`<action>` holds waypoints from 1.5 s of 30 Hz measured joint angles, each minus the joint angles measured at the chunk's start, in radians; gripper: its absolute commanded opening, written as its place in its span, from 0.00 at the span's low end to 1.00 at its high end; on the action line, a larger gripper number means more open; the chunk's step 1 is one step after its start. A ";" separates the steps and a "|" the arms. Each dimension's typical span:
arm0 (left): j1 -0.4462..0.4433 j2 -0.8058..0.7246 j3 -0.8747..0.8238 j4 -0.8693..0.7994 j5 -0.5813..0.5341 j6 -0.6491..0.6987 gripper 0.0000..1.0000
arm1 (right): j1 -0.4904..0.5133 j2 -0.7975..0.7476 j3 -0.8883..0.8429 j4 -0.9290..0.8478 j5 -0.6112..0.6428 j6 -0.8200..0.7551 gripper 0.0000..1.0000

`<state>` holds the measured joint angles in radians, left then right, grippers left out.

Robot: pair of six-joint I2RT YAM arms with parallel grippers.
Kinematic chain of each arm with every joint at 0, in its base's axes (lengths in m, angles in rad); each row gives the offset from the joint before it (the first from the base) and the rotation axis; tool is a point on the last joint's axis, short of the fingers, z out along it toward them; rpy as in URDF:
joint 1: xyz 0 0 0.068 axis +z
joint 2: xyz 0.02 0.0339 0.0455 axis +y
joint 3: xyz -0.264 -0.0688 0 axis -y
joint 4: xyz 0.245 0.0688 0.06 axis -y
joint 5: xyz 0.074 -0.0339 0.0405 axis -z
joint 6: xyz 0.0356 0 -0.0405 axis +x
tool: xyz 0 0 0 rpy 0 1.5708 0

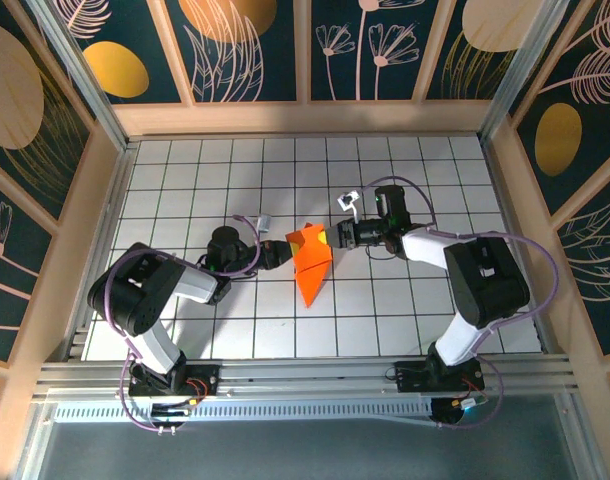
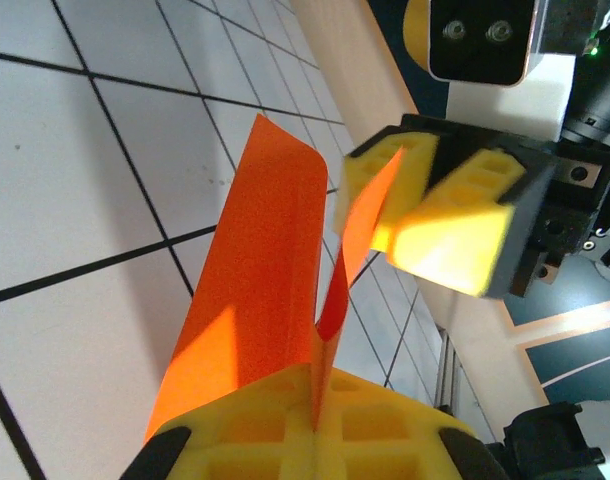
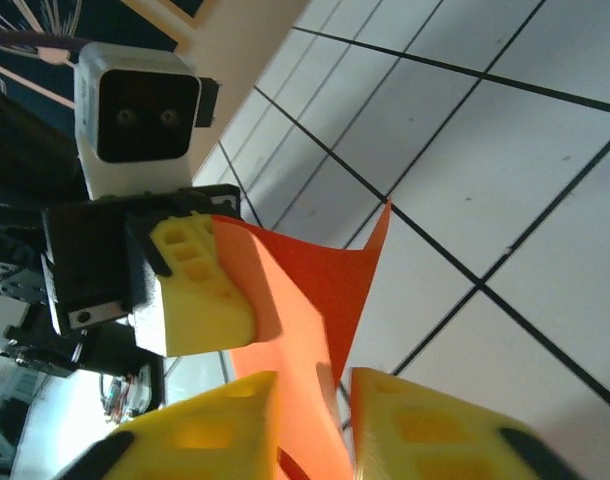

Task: Fold a paper plane with a square sheet of paper (fold left side to right side)
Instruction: Place the paper at the center of the table, then fold the wing for the fifth time at the center of the table.

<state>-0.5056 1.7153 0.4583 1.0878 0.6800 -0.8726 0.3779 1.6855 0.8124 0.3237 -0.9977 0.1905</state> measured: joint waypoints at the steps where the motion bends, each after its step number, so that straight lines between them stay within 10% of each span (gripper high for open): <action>1: 0.000 0.005 0.000 -0.002 -0.002 0.006 0.20 | 0.000 0.008 0.008 -0.014 0.014 0.006 0.04; 8: 0.000 -0.065 -0.004 -0.129 -0.107 0.072 0.47 | 0.000 0.031 0.041 -0.090 0.116 0.049 0.00; 22: -0.195 -0.422 0.104 -0.721 -0.544 0.331 0.48 | 0.000 0.085 0.146 -0.322 0.235 0.234 0.00; 34: -0.538 -0.179 0.368 -1.057 -0.867 0.395 0.51 | -0.006 0.094 0.167 -0.352 0.269 0.320 0.00; 45: -0.675 0.112 0.624 -1.277 -1.149 0.343 0.54 | -0.011 0.103 0.168 -0.358 0.272 0.340 0.00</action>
<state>-1.1805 1.8275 1.0824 -0.1894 -0.4686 -0.5301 0.3664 1.7885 0.9802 -0.0345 -0.7258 0.5308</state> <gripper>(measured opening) 0.540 0.051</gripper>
